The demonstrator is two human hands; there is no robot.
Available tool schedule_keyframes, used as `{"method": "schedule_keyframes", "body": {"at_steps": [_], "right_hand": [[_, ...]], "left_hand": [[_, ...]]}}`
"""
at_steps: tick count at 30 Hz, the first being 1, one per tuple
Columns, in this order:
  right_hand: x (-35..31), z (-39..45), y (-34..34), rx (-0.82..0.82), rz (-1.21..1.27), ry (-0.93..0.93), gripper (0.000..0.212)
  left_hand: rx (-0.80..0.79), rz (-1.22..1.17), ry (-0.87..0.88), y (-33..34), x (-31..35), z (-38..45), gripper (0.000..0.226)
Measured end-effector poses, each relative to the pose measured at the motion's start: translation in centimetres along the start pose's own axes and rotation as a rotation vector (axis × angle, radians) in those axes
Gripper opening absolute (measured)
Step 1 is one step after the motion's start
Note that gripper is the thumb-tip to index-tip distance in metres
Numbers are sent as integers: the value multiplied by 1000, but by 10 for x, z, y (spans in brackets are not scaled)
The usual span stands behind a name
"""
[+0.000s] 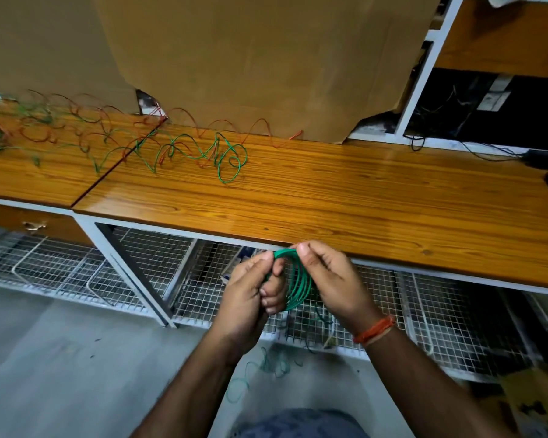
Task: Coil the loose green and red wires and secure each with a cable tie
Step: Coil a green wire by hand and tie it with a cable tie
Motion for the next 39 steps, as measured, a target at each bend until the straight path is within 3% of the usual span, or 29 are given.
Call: {"method": "schedule_keyframes", "body": {"at_steps": [7,13,18,21,25,29,34,39], "right_hand": [[5,-11,16,89,92,36,46],[-12,-5,21,143,54,-12,34],[-18,-4,32,165,33,-38,34],[-18,-5,37,177,23,-43,32],[-14,-10,41,123,-68,-54,30],[-14,-16,47,181,-141,-70,30],[-7,-21,56,212,28,-14,34],[18,-34,37,161,-32,93,6]], "left_hand": [[8,-37,-77,0,-5,-7,31],[-233,-398,-293,11,-9,-11,60],[-364,-347,-337,11,-2,-14,36],[-335,-321,-339,3,7,-14,29],[-283,-300,-348,-13,12,-17,34],[-231,-348,-410,-21,8,-21,37],[-209,-394,-414,-28,18,-24,37],[-190,-450,-276,-49,54,-15,37]]}}
Point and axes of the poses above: each hand's wrist, its own z-axis towards the middle knuckle, its own y-axis out of the palm, x = y × z, the point moved 10 cm from there along z, towards the middle knuckle, and after that the axes turned 13 degrees about -y, right-handed, at the moved point
